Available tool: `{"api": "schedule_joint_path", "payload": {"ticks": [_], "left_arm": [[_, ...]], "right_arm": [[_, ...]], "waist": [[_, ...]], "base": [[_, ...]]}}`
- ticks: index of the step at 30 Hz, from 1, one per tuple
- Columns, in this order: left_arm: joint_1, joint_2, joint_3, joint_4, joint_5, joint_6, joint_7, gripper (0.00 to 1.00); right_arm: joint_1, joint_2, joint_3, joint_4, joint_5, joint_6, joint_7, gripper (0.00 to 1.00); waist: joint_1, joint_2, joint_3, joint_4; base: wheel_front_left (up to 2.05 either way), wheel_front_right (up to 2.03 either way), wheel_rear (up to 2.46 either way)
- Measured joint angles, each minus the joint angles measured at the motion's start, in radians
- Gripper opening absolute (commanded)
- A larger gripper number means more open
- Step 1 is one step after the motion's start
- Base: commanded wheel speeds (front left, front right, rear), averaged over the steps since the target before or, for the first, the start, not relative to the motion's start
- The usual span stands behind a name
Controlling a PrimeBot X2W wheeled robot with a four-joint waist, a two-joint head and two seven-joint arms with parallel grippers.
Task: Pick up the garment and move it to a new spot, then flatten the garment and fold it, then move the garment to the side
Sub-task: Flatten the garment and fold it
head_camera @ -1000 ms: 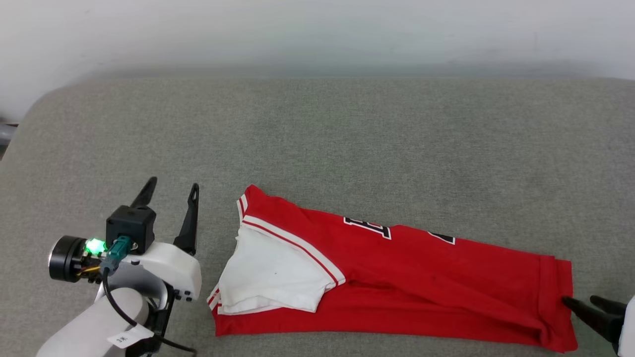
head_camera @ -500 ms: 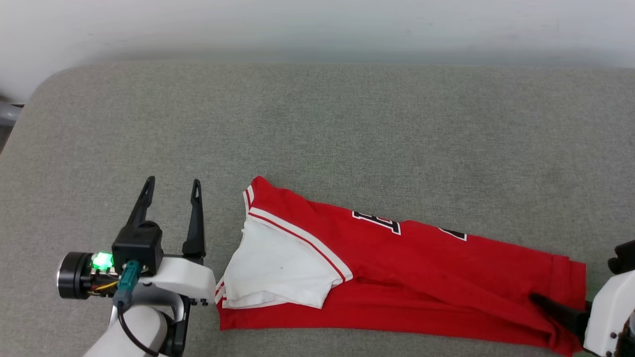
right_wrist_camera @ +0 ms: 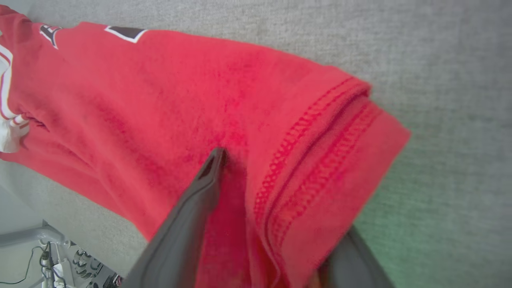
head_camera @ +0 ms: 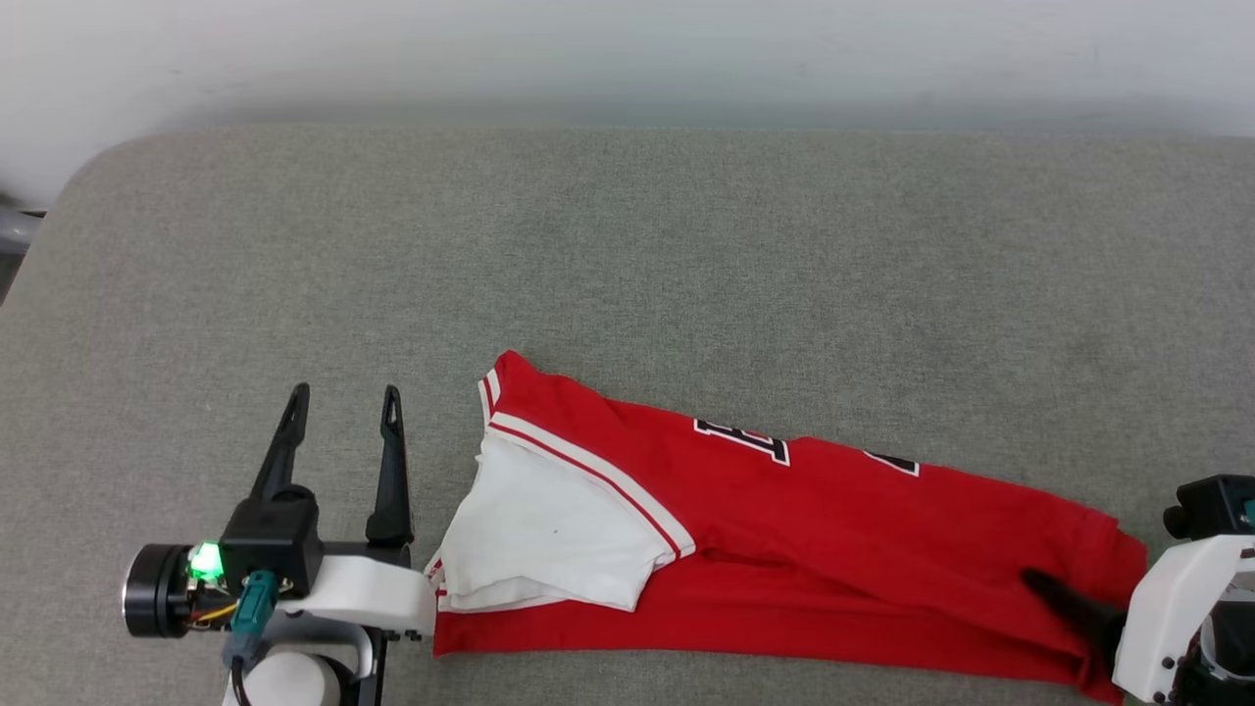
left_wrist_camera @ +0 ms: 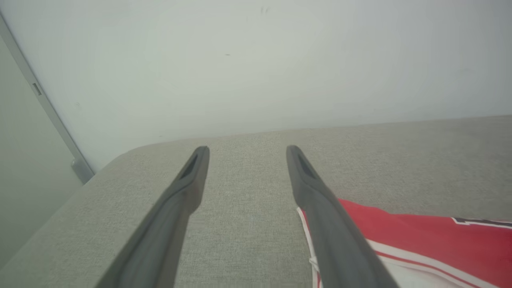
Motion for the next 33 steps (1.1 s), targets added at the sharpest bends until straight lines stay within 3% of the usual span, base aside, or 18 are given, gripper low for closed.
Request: {"api": "schedule_joint_path", "payload": {"ticks": [6,15,19,27,33], "left_arm": [[0.045,-0.052,0.064,0.002,0.056,-0.046,0.0,1.0],[0.094,-0.096,0.129,0.024,0.12,-0.091,0.0,1.0],[0.105,-0.113,0.147,0.026,0.139,-0.112,0.0,1.0],[0.135,-0.139,0.179,0.032,0.168,-0.14,0.0,1.0],[0.139,-0.155,0.189,0.037,0.188,-0.153,0.0,1.0]], "right_arm": [[-0.019,-0.033,0.029,0.04,0.002,0.001,-0.063,0.0],[-0.025,-0.169,0.007,0.119,-0.011,0.001,-0.11,0.0],[-0.019,-0.201,-0.011,0.12,0.004,0.001,-0.112,0.0],[0.032,-0.211,-0.042,-0.096,0.077,0.0,-0.098,0.0],[0.044,-0.151,-0.049,-0.275,0.057,0.0,-0.035,0.0]], "waist": [[0.0001,0.0,-0.016,-0.003],[0.0,0.0,-0.053,-0.007],[0.0,0.0,-0.067,-0.01],[0.0,0.0,-0.091,-0.014],[0.0,0.0,-0.094,-0.011]], "base": [[0.0,0.0,0.0],[0.0,0.0,0.0],[0.0,0.0,0.0],[0.0,0.0,0.0],[0.0,0.0,0.0]]}}
